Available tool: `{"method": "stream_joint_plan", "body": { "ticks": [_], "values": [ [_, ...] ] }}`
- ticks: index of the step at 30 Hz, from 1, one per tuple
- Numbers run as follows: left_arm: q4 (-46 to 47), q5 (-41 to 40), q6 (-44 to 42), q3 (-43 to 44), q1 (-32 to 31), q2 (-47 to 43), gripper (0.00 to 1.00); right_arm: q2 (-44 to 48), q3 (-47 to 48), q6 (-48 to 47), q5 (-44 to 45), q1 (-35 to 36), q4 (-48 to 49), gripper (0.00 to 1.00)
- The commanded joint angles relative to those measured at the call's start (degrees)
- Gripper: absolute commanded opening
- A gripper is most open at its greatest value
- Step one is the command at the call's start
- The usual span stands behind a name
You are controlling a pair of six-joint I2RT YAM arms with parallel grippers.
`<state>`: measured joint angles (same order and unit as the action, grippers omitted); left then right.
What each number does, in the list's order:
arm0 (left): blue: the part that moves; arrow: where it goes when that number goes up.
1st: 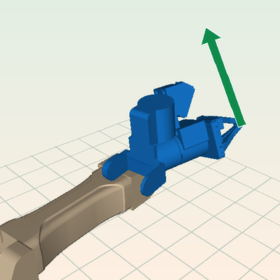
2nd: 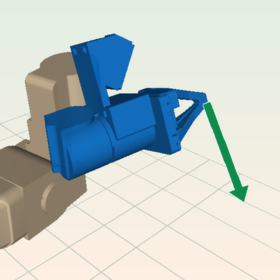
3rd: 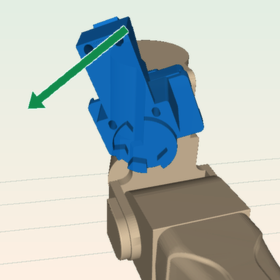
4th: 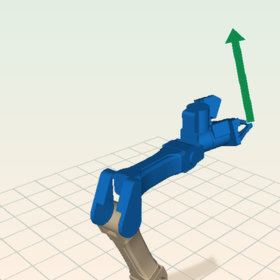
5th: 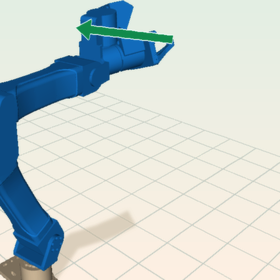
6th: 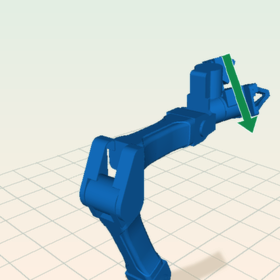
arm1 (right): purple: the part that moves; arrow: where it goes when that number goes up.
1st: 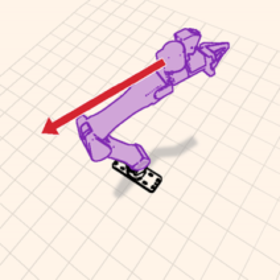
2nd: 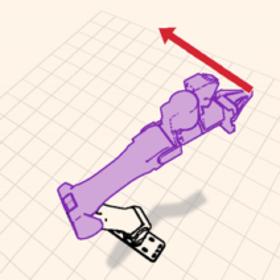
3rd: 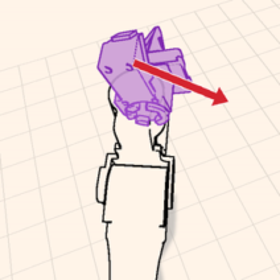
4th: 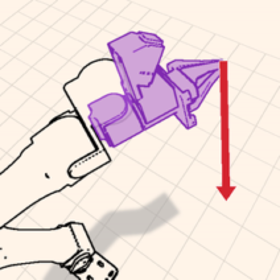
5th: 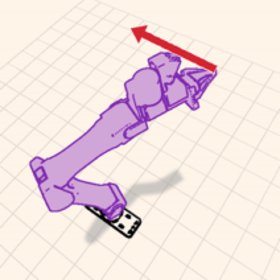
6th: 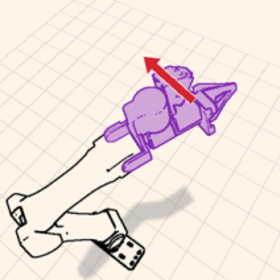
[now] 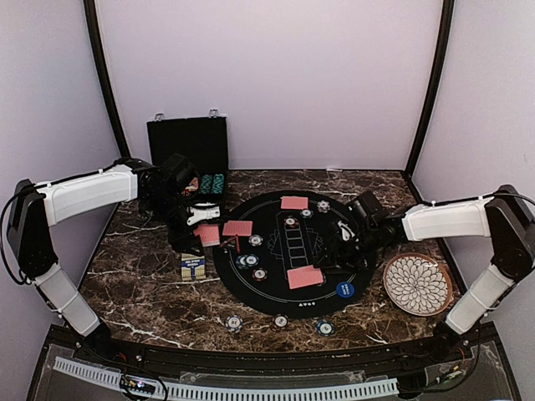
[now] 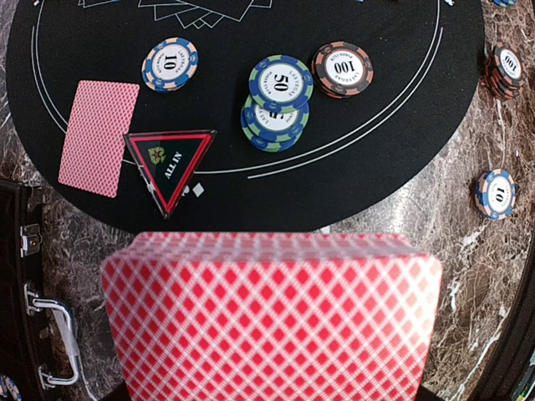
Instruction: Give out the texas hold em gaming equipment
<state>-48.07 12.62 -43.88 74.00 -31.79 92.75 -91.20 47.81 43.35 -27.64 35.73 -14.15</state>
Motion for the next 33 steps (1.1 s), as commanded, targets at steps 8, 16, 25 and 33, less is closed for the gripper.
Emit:
{"method": "stream_joint_plan", "body": {
  "ticks": [8,16,25,33],
  "values": [
    [-0.3,1.19,-0.07,-0.6,-0.19,-1.32,0.0,5.46,4.99,5.48,-1.27,2.85,7.03,0.68],
    [0.16,1.38,0.37,-0.02,-0.17,-0.62,0.0,-11.25,14.77,18.64,-10.08,10.74,32.39,0.7],
    [0.23,1.41,0.63,0.03,-0.18,-1.14,0.0,-23.81,21.46,29.38,-13.62,14.15,49.11,0.69],
    [0.04,2.2,1.22,0.42,-0.29,-1.2,0.0,-29.32,25.52,31.84,-14.96,15.53,52.62,0.69]
  ]
}}
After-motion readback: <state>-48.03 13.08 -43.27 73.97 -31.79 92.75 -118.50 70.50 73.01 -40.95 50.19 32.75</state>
